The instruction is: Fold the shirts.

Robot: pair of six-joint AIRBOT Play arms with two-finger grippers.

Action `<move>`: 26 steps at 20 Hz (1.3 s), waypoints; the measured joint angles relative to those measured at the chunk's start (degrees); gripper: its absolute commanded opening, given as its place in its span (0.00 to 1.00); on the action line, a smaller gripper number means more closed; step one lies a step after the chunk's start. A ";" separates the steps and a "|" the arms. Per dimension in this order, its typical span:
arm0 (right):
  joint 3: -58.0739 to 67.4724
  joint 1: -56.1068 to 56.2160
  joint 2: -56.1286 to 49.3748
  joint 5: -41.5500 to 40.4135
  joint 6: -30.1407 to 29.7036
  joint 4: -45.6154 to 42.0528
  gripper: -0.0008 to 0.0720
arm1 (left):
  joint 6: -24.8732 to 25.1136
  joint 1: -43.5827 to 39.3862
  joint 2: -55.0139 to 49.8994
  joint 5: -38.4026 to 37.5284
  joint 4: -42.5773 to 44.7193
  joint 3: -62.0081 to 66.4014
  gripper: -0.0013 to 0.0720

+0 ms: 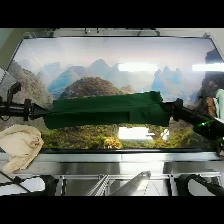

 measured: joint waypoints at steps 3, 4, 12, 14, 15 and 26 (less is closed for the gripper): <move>7.34 1.77 -11.34 -1.09 -3.58 2.10 0.04 | -0.48 -3.69 -6.54 -1.31 0.55 5.73 0.03; 9.38 2.08 -14.23 -1.03 -4.61 2.43 0.04 | -0.98 -4.87 -8.70 -1.55 1.03 7.58 0.03; 14.36 2.05 -20.00 3.37 -7.56 -2.40 0.51 | -5.64 -8.26 -18.32 0.48 4.52 16.92 0.92; 14.58 0.02 -17.90 5.92 -4.96 -8.07 0.75 | -7.19 -7.21 -17.97 1.73 4.63 18.43 0.99; 14.62 -1.62 -16.06 7.50 -2.97 -11.85 0.75 | -8.07 -6.38 -17.27 2.08 4.68 19.15 0.99; 22.71 -13.75 -11.98 11.06 8.87 -34.10 0.98 | -11.47 -1.84 -4.68 2.49 3.56 22.25 0.05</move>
